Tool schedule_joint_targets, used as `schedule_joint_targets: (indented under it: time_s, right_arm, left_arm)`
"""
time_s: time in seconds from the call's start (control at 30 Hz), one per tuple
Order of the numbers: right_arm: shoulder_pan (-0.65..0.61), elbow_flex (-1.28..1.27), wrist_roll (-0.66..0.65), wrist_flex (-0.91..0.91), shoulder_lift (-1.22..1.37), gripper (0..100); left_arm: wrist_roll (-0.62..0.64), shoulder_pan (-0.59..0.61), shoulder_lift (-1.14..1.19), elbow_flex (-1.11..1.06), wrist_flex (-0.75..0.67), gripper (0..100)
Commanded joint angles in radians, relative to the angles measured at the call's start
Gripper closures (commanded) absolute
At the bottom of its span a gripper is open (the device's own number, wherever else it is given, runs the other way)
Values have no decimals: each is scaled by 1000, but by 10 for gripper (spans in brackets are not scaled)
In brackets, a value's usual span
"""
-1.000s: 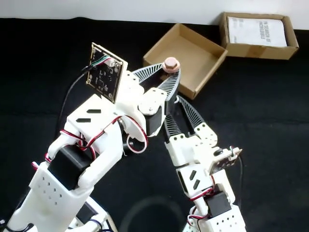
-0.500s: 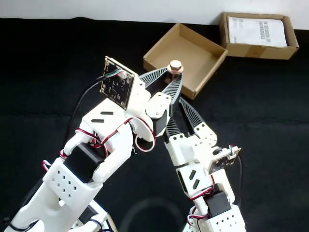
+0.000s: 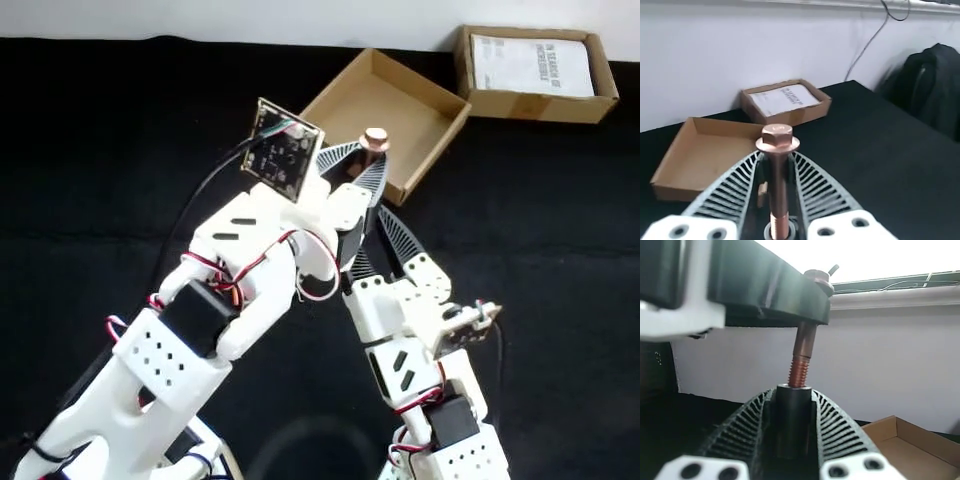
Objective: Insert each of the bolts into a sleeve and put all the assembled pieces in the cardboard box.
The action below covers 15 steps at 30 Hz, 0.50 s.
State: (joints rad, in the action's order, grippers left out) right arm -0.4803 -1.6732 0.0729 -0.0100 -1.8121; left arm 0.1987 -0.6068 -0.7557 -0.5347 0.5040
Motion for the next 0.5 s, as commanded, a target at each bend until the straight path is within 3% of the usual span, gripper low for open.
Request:
schedule_joint_targets:
  time_s: [0.0,0.17,0.47]
  right_arm:
    - [-4,-111,-9,-4,-21,992]
    - [-4,-114,-9,-4,-21,992]
    - [-4,-108,-11,-4,-21,992]
  left_arm:
    - [-6,-5,10,12,-15,989]
    - [-8,-2,8,7,-9,989]
    - [-34,-7,-117,30,238,990]
